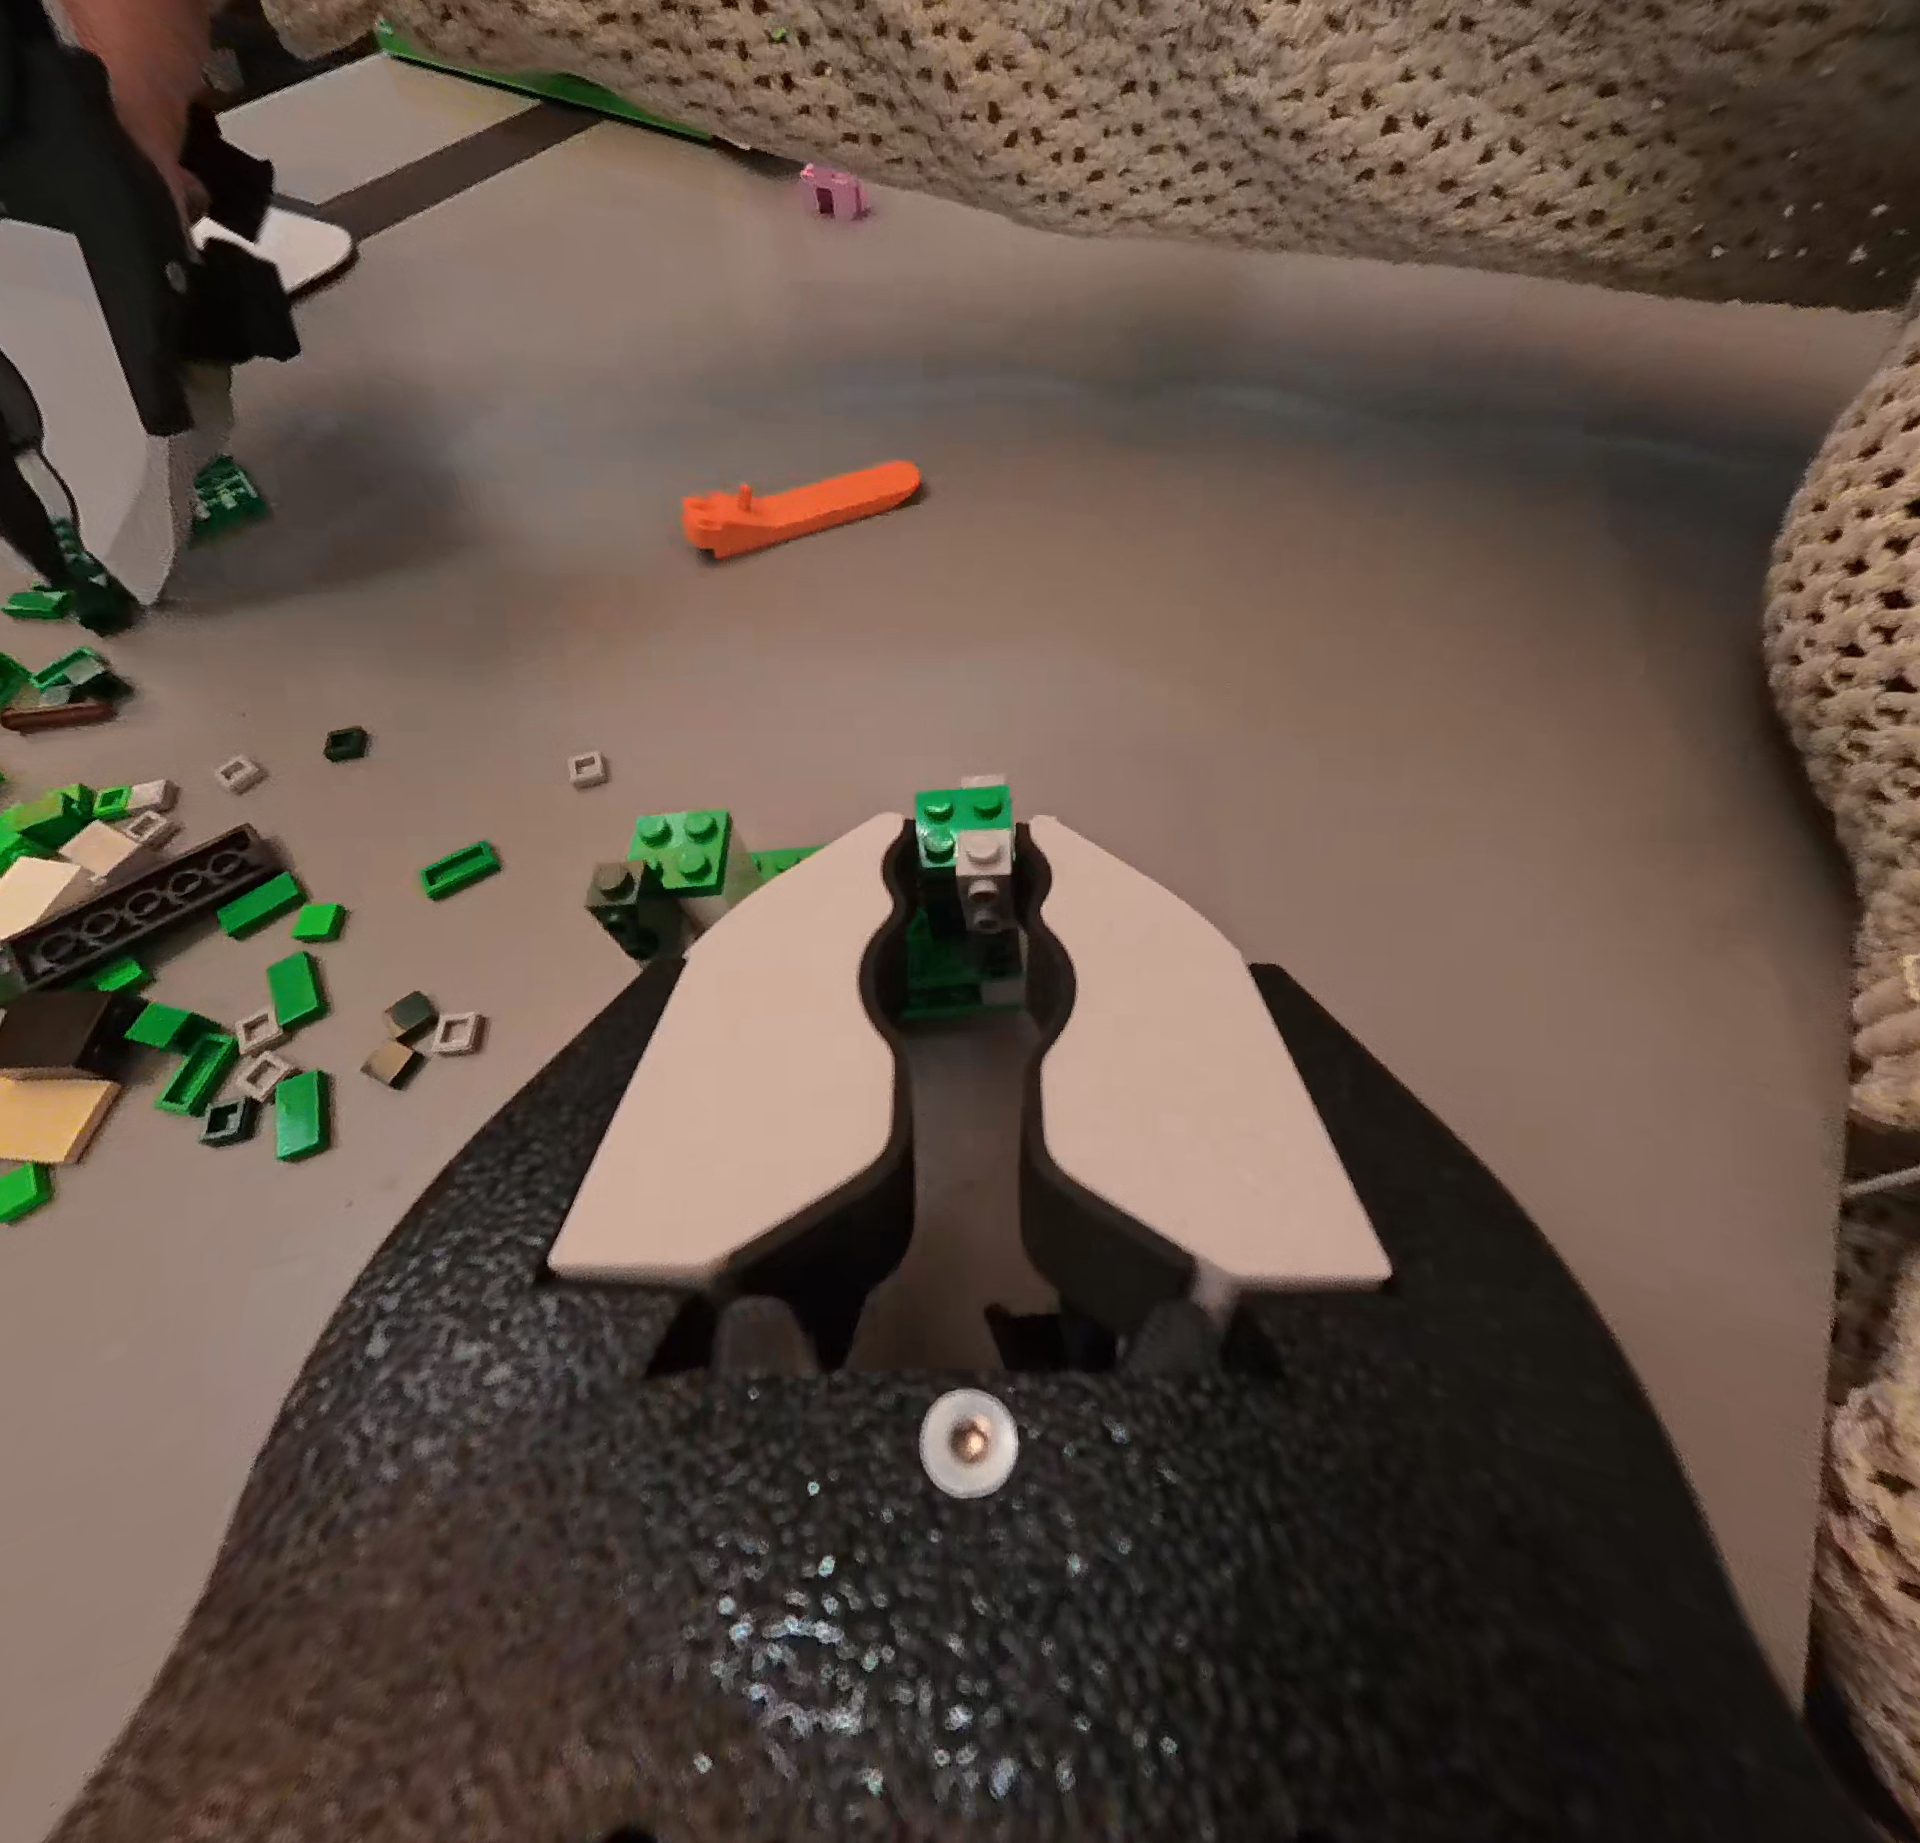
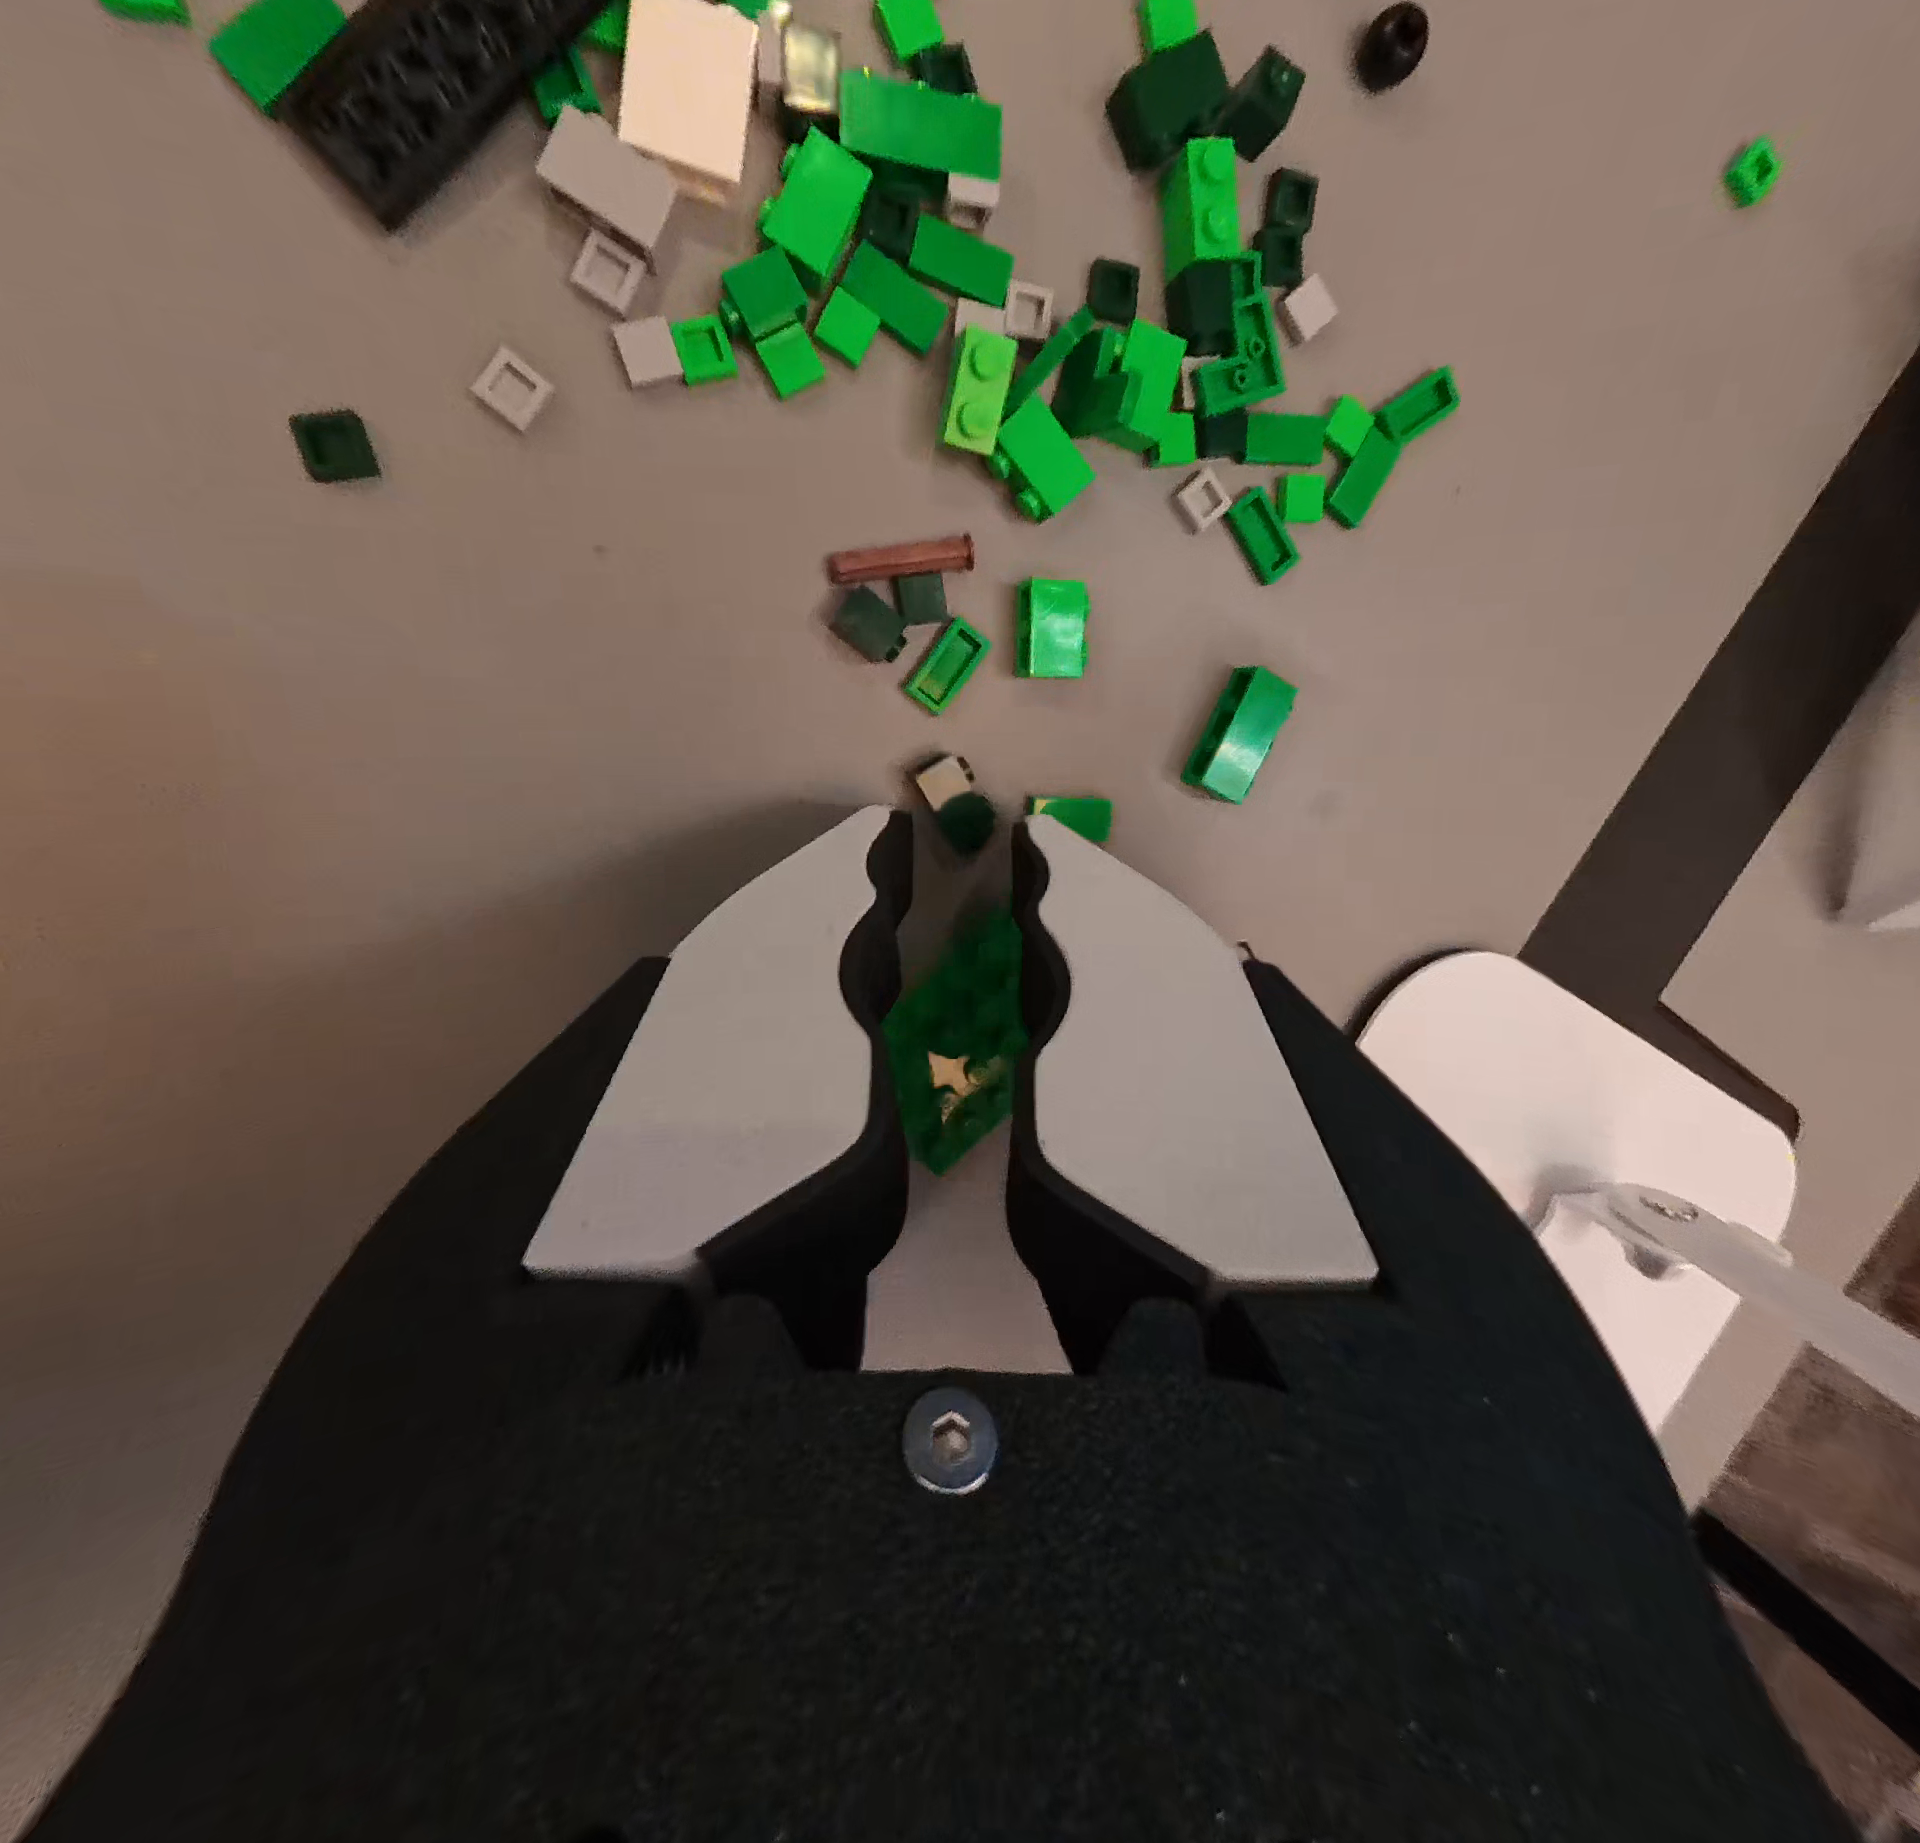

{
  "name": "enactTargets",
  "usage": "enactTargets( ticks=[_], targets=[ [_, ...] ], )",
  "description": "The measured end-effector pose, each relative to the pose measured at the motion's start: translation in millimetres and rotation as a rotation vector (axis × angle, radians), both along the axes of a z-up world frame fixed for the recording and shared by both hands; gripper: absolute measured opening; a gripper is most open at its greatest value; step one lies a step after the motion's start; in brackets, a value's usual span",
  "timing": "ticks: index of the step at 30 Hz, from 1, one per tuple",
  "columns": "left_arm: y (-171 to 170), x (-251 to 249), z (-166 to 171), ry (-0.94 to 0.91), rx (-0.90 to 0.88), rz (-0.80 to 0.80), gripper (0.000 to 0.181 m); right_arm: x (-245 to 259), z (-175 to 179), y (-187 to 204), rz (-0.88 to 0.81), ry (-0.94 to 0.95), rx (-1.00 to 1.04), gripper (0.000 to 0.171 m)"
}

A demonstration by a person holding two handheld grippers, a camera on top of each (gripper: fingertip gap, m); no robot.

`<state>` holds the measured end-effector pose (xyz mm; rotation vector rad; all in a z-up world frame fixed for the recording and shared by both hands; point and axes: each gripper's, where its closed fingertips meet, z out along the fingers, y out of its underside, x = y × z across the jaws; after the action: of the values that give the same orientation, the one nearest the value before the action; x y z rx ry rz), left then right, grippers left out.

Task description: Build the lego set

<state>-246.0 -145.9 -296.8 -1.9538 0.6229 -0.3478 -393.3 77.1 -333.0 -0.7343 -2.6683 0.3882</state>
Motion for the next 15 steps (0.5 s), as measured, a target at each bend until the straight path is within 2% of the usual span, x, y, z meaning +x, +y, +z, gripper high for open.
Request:
enactTargets(
  ticks=[1,5,8,12,15],
  targets=[
    [0,0,0,0.004,0.003,0.001,0.017,0,-1,-1,0.001,0.003,0.012,0.010],
    [1,0,2,0.018,0.030,0.010,0.017,11,7,-7,-0.068,-0.007,0.034,0.009],
    [6,3,10,0.027,0.079,0.015,0.017,39,34,-16,-0.166,0.049,0.021,0.009],
    [25,25,28,0.110,0.137,-0.025,0.017,123,61,-33,-0.406,0.060,0.017,0.009],
    [54,51,37,0.230,0.198,-0.082,0.017,199,59,-53,-0.521,0.097,0.073,0.009]
  ],
)
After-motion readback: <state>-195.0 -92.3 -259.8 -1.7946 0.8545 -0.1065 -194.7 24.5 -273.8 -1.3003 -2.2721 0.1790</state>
